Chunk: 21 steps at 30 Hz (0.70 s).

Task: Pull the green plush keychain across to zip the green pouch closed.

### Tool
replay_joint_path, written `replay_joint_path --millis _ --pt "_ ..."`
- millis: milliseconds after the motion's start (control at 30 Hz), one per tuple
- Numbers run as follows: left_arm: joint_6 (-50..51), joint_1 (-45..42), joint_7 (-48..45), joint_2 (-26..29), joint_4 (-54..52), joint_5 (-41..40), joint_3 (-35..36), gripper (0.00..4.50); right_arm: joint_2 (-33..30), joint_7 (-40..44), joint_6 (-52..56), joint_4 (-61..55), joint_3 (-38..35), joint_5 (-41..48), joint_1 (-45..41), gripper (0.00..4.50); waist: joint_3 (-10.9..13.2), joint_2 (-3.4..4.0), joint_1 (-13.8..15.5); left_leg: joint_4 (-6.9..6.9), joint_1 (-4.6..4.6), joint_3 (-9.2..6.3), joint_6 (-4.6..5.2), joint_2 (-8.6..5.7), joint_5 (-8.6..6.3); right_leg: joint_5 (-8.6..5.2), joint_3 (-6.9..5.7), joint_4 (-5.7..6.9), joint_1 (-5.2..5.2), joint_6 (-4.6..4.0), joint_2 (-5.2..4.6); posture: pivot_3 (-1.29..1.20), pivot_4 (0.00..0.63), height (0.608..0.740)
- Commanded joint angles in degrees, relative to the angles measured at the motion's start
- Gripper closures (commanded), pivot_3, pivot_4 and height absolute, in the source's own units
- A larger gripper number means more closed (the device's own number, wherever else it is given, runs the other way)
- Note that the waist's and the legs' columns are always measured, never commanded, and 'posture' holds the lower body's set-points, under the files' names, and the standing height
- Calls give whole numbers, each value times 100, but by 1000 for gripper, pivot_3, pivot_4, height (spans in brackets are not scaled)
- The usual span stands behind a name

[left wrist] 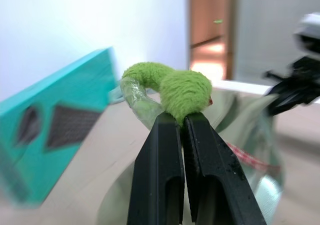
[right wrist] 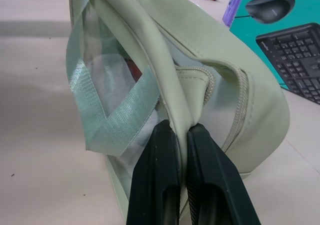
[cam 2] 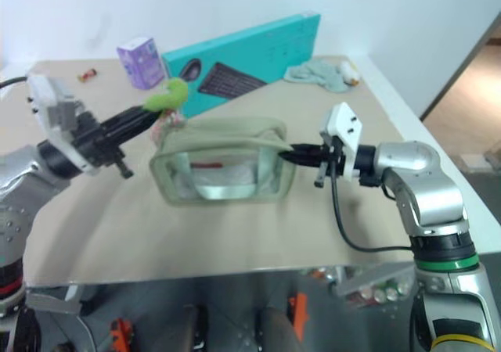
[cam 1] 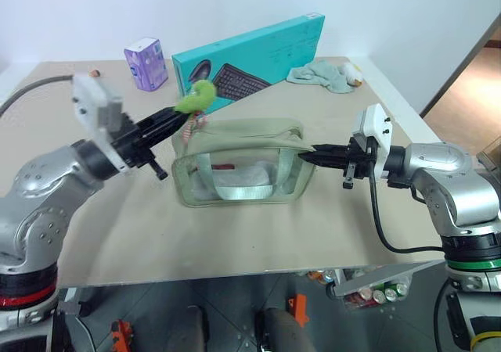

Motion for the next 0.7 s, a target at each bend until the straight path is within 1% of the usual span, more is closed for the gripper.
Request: replay_joint_path --millis 33,267,367,467,567,700 --pt "-60 -419 -87 -96 -76 139 -331 4450 -69 38 -79 -69 -131 4 -168 4500 1 -1 -1 0 0 -1 0 1 0 0 1 0 0 0 2 0 150 740" --pt "-233 -1026 -140 -352 159 724 -869 4450 -108 52 -52 -76 -164 16 -187 4500 1 -1 1 0 -1 -4 0 0 0 0 -1 1 1 0 6 0 150 740" --pt "-265 -1209 -34 -441 283 922 -852 4450 -132 52 -43 -99 -175 22 -181 4500 1 -2 0 1 -1 -3 0 0 0 0 2 1 1 1 5 0 150 740" --pt "-240 -1339 57 -497 361 915 -688 4450 -162 60 -27 -114 -198 36 -180 4500 1 -2 1 1 -1 -5 0 1 0 0 0 1 0 1 7 0 150 740" --pt "-195 -1518 6 -392 364 921 -625 4450 -194 60 -16 -126 -213 40 -172 4500 2 -2 1 1 -1 -4 0 1 0 0 1 1 0 1 6 0 150 740" --pt "-182 -1704 -158 -403 322 951 -817 4450 -224 74 -11 -120 -209 49 -171 4500 3 -4 1 1 -2 -4 0 -1 0 0 0 1 0 2 5 0 150 740"
